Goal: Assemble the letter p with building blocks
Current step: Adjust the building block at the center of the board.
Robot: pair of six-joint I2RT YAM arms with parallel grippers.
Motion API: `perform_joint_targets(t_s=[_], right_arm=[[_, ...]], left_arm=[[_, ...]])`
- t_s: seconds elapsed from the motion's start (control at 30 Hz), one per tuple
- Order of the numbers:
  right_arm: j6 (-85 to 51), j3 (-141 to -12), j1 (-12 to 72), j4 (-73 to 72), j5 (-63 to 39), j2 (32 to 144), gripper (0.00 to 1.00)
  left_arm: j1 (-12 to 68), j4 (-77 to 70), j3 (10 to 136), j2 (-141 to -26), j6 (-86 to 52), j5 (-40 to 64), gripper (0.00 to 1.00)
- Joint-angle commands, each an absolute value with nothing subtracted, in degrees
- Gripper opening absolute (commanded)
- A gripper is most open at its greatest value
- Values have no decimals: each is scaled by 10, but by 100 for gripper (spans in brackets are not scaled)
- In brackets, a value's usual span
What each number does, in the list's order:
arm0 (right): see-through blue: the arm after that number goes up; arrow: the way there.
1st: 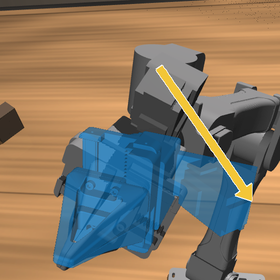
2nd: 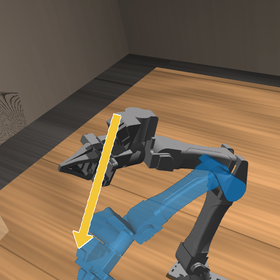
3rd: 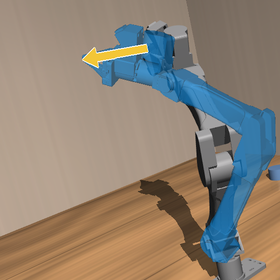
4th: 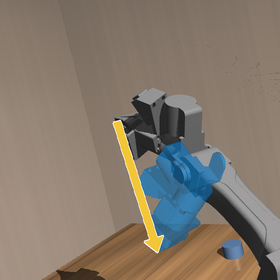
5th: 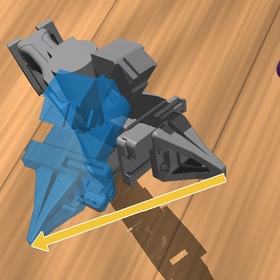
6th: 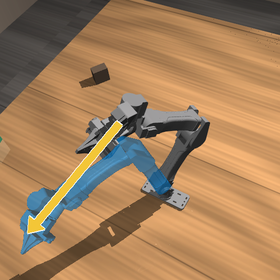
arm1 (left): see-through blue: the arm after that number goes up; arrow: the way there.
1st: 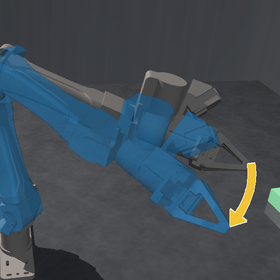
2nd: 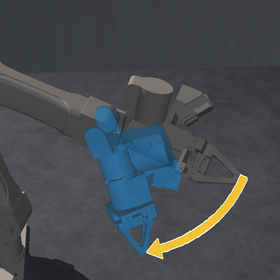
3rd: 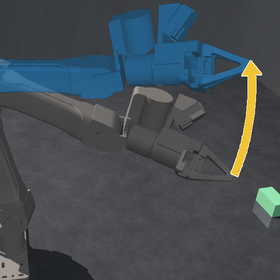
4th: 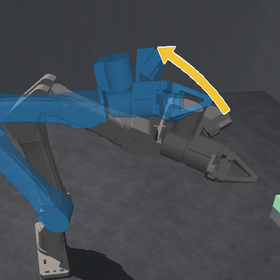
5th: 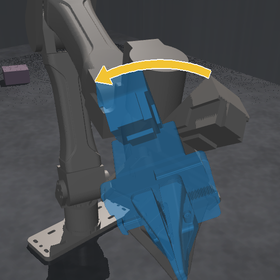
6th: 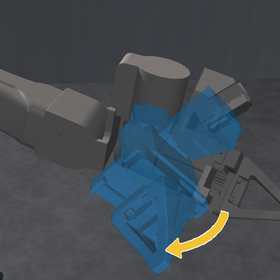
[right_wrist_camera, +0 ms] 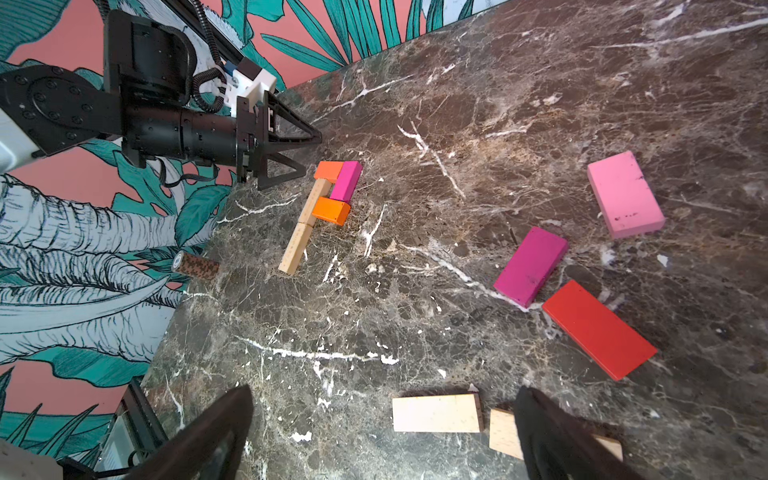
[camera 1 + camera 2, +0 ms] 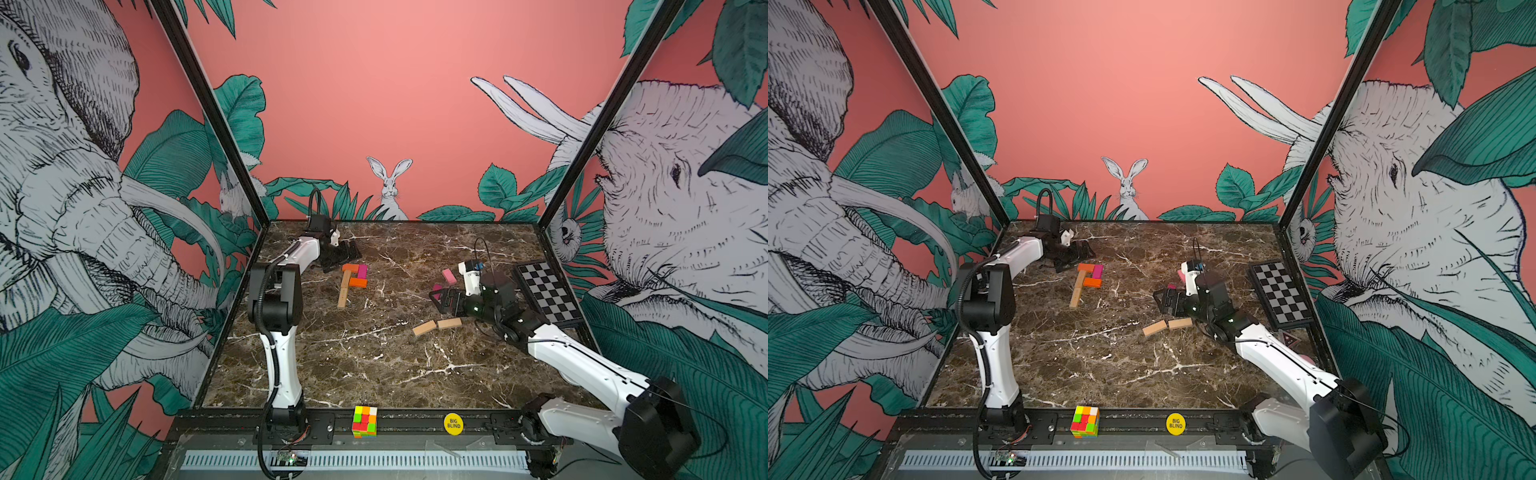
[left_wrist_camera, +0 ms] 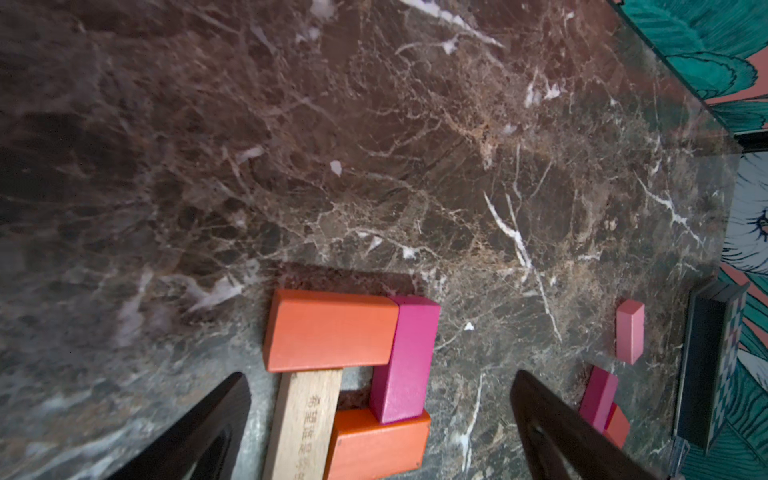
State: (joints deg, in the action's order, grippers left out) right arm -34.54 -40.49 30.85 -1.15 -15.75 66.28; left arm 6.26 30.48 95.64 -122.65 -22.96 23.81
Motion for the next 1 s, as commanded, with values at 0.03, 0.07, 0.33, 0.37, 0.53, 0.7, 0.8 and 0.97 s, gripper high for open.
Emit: perform_joint_targets(t_s=[0.03, 0.07, 0.33, 0.37, 0.53, 0.7, 0.8, 0.97], right_arm=[[-354, -404, 306, -37, -168, 669, 98], [-353, -405, 306, -37, -168, 669, 98], [-351, -409, 306, -31, -165, 668, 98], [-351, -409, 306, -30, -164, 668, 98], [-353, -413, 306, -32, -167, 674, 98], [-353, -415, 306, -33, -170, 678, 98], [-354, -415, 306, -34, -171, 679, 98], [-356, -414, 306, -35, -173, 681, 98]], left_arm=[[57, 315, 985, -1236, -234, 261, 99], [56, 314, 987, -1240, -234, 259, 99], [56, 316, 1000, -1260, -236, 275, 99], [57, 316, 999, -1261, -236, 277, 99], [56, 317, 995, -1265, -234, 282, 99], [56, 314, 988, -1267, -234, 288, 99], [56, 313, 986, -1267, -234, 291, 99], [56, 313, 985, -1268, -234, 294, 99]])
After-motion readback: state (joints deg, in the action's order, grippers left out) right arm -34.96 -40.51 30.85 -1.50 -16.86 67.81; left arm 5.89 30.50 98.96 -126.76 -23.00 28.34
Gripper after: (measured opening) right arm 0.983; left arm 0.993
